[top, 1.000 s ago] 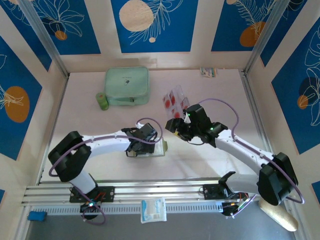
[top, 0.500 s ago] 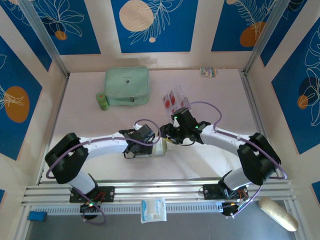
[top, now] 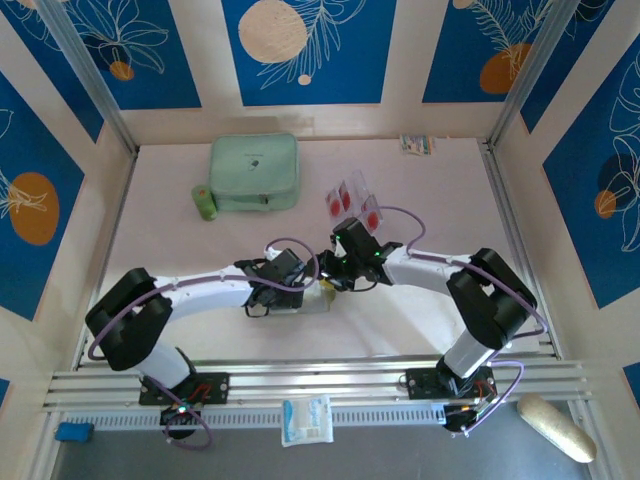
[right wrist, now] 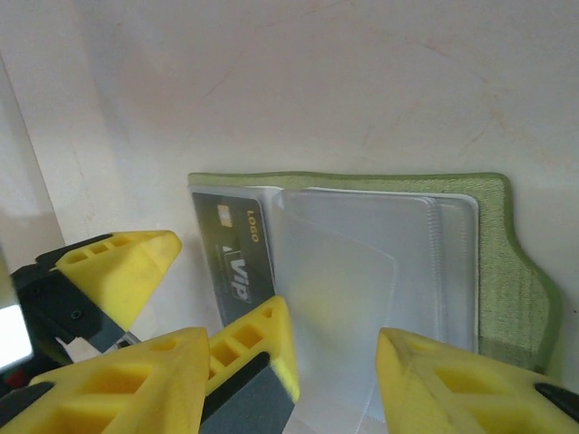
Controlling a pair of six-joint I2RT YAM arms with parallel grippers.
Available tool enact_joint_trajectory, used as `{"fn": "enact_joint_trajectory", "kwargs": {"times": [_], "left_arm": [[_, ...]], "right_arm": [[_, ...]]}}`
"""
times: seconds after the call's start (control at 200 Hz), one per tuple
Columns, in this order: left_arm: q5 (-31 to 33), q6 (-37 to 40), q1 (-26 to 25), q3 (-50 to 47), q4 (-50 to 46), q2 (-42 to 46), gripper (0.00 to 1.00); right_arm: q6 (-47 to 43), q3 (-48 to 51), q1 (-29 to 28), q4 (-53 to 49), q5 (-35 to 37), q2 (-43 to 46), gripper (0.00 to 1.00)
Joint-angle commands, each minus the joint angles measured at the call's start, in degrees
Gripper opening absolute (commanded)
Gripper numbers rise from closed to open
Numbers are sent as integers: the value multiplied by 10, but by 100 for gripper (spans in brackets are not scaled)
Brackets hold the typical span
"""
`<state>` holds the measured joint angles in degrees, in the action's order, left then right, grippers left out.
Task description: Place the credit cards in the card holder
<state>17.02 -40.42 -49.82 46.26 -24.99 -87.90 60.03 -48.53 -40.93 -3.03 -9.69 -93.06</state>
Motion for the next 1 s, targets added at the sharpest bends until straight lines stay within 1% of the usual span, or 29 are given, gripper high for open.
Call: {"fn": "enact_joint_trajectory", "kwargs": {"times": [0.0,0.215,0.7,0.815,0.88,0.99], "left_arm": [[8,4,6,-11,-7,10,92],[8,3,8,-16,-3,12,92],[6,4,10,-24,2,19,92],[6,3,11,-25,2,23,92],[6,4,12,-24,2,24,92],[6,4,12,-23,2,29,92]], "right_arm": [[14,-13,-6,9,-12,-12,53],[20,-13,-9,13,-12,-26,56],[34,-21,-11,38,-28,-72,55],[29,-27,-11,46,-42,-78,54],[25,-34,-11,48,-51,-82,50],[19,-46,-13,43,-59,-83,49]]}}
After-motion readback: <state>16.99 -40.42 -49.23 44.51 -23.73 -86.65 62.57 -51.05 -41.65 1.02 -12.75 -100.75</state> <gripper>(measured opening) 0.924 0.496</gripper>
